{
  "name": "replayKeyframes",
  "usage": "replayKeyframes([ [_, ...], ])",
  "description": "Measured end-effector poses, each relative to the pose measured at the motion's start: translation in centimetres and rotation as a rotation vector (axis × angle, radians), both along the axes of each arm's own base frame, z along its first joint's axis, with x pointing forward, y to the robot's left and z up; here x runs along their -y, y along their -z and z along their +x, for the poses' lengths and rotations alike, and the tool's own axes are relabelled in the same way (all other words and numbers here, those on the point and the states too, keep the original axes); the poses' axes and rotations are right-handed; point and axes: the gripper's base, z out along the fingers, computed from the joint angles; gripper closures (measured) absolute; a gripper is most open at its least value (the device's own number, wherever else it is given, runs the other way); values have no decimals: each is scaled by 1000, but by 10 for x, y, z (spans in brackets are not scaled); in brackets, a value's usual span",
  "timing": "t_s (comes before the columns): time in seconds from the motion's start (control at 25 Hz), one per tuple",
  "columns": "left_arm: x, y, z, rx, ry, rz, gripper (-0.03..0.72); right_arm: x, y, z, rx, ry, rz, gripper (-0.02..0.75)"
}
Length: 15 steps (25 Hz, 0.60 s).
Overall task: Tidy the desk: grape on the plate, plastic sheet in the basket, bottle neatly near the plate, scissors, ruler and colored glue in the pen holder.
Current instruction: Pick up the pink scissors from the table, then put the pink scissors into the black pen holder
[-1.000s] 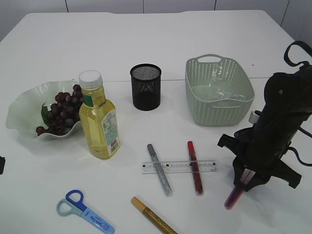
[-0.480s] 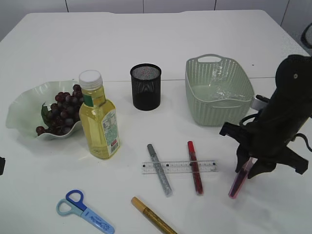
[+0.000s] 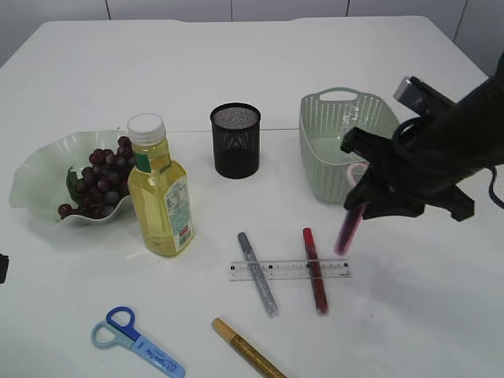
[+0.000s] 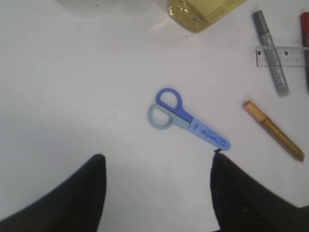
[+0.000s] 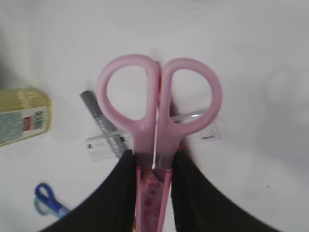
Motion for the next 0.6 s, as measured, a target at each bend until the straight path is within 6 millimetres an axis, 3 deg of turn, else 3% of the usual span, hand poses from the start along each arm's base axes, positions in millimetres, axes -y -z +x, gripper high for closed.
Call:
replayKeyframes([
  [0.24,0,1,-1,-17,5,-4,192,-15,-33,18,256,-163,101,584],
  [0.44,1,1,-2,-19,6,-4,192,-20,-61,37,488,-268,60,584],
  [0.6,1,1,-2,-23,8,-4,192,-24,-70,54,625,-332,18,584],
])
